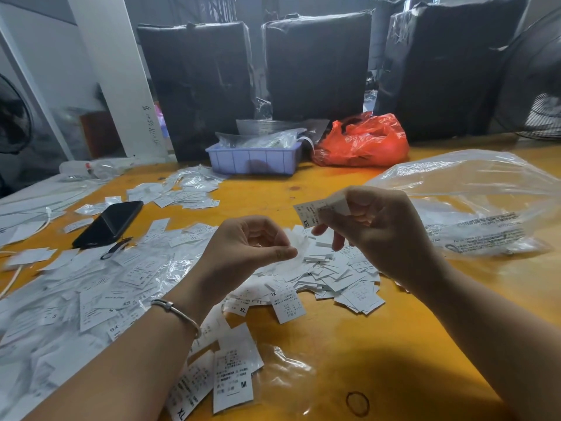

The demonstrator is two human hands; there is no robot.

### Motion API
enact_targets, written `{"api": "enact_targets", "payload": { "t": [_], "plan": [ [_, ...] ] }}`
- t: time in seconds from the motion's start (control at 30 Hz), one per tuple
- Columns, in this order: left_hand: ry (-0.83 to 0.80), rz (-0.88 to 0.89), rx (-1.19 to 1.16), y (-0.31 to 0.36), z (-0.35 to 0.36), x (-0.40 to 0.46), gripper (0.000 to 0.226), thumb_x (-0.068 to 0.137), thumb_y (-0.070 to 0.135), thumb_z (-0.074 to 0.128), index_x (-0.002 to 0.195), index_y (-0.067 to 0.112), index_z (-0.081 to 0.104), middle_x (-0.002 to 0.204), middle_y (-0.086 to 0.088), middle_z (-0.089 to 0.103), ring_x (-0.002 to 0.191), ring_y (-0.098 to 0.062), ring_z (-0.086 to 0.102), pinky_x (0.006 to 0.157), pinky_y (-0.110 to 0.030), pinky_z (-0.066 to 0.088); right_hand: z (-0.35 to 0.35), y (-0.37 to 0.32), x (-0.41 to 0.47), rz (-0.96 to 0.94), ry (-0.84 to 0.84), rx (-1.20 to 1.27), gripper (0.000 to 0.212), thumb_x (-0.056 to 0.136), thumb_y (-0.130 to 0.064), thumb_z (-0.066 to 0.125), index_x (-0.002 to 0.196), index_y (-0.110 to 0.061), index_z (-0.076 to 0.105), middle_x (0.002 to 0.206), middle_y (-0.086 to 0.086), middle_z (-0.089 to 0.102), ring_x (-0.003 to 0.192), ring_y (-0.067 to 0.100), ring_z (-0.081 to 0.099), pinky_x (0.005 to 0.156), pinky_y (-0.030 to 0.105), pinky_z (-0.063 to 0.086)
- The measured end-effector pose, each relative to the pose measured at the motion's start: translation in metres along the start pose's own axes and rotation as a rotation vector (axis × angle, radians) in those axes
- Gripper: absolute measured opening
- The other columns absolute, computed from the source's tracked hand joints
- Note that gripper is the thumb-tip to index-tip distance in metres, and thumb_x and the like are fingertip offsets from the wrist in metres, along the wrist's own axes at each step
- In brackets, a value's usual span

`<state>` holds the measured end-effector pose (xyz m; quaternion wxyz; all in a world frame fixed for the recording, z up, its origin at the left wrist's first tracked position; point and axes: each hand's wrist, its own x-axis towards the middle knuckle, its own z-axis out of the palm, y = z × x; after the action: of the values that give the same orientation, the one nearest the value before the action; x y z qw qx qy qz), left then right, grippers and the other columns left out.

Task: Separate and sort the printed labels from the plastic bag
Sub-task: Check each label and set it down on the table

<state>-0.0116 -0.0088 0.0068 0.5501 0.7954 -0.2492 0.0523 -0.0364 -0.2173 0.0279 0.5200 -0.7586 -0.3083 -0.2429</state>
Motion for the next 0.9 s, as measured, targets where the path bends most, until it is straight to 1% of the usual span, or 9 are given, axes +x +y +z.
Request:
{"api": "enact_targets", "payload": {
  "t": [0.07, 0.27, 0.4, 0.5, 0.6, 0.67, 0.73, 0.8, 0.9],
  "plan": [
    [-0.006, 0.001, 0.012, 0.0, 0.001, 0.0, 0.018, 0.063, 0.027, 0.083, 0.071, 0.017, 0.07, 0.074, -0.002, 0.071, 0.075, -0.017, 0.067, 0.075, -0.029, 0.057, 0.001, -0.002, 0.0, -0.009, -0.023, 0.011, 0.009, 0.085, -0.006, 0.065, 0.092, -0.009, 0.07, 0.078, 0.008, 0.074, 0.054, 0.016, 0.064, 0.052, 0.022, 0.054],
    [0.003, 0.006, -0.007, -0.001, 0.0, 0.0, 0.018, 0.061, 0.028, 0.083, 0.07, 0.019, 0.07, 0.078, -0.006, 0.072, 0.082, -0.027, 0.068, 0.078, -0.034, 0.057, 0.002, 0.002, -0.002, 0.018, -0.056, 0.009, 0.005, 0.084, -0.001, 0.067, 0.087, 0.0, 0.07, 0.07, 0.01, 0.071, 0.053, 0.011, 0.064, 0.051, 0.022, 0.053],
    [-0.002, 0.017, -0.008, 0.0, 0.0, 0.0, 0.02, 0.062, 0.028, 0.083, 0.071, 0.016, 0.07, 0.076, -0.004, 0.072, 0.078, -0.023, 0.068, 0.074, -0.028, 0.058, 0.003, 0.006, -0.003, 0.028, -0.073, -0.015, 0.004, 0.084, 0.0, 0.067, 0.084, 0.003, 0.069, 0.068, 0.009, 0.07, 0.054, 0.011, 0.064, 0.05, 0.02, 0.051],
    [-0.003, 0.021, -0.004, -0.001, 0.0, 0.0, 0.02, 0.063, 0.028, 0.083, 0.072, 0.015, 0.071, 0.077, -0.005, 0.072, 0.079, -0.025, 0.068, 0.076, -0.03, 0.058, 0.003, 0.008, -0.003, 0.025, -0.086, -0.055, 0.006, 0.084, -0.003, 0.067, 0.084, 0.003, 0.069, 0.068, 0.007, 0.07, 0.053, 0.013, 0.064, 0.05, 0.021, 0.052],
    [-0.017, 0.02, -0.005, -0.001, 0.0, -0.001, 0.017, 0.063, 0.03, 0.082, 0.072, 0.02, 0.072, 0.078, -0.003, 0.072, 0.08, -0.021, 0.069, 0.078, -0.029, 0.058, 0.003, 0.008, -0.003, 0.018, -0.11, -0.098, 0.008, 0.083, -0.006, 0.069, 0.082, 0.002, 0.069, 0.066, 0.005, 0.069, 0.052, 0.008, 0.062, 0.051, 0.021, 0.051],
    [-0.022, 0.02, -0.002, -0.001, 0.0, -0.001, 0.017, 0.064, 0.03, 0.082, 0.072, 0.019, 0.072, 0.078, -0.003, 0.072, 0.078, -0.022, 0.068, 0.077, -0.032, 0.058, 0.003, 0.008, -0.003, 0.0, -0.122, -0.134, 0.013, 0.082, -0.007, 0.07, 0.074, 0.003, 0.066, 0.061, 0.007, 0.065, 0.051, 0.009, 0.058, 0.05, 0.027, 0.05],
    [-0.019, 0.015, -0.018, -0.001, 0.001, -0.001, 0.02, 0.065, 0.03, 0.082, 0.073, 0.015, 0.072, 0.079, -0.008, 0.072, 0.08, -0.031, 0.066, 0.078, -0.043, 0.057, 0.003, 0.01, -0.003, 0.006, -0.131, -0.147, 0.02, 0.082, -0.008, 0.071, 0.068, 0.005, 0.063, 0.059, 0.014, 0.062, 0.054, 0.024, 0.058, 0.053, 0.041, 0.049],
    [-0.019, 0.009, -0.023, 0.0, 0.002, -0.001, 0.022, 0.066, 0.029, 0.082, 0.075, 0.012, 0.072, 0.081, -0.012, 0.072, 0.083, -0.038, 0.064, 0.079, -0.052, 0.054, 0.004, 0.012, -0.003, 0.018, -0.15, -0.175, 0.022, 0.081, -0.009, 0.072, 0.067, 0.005, 0.062, 0.059, 0.018, 0.06, 0.057, 0.034, 0.056, 0.055, 0.048, 0.047],
    [-0.036, 0.001, -0.007, 0.0, 0.003, -0.001, 0.02, 0.068, 0.026, 0.081, 0.077, 0.01, 0.073, 0.08, -0.011, 0.072, 0.079, -0.034, 0.066, 0.076, -0.048, 0.055, 0.006, 0.014, -0.004, 0.057, -0.199, -0.248, 0.021, 0.081, -0.012, 0.072, 0.069, 0.003, 0.064, 0.061, 0.014, 0.062, 0.057, 0.033, 0.056, 0.055, 0.047, 0.047]
  ]
}}
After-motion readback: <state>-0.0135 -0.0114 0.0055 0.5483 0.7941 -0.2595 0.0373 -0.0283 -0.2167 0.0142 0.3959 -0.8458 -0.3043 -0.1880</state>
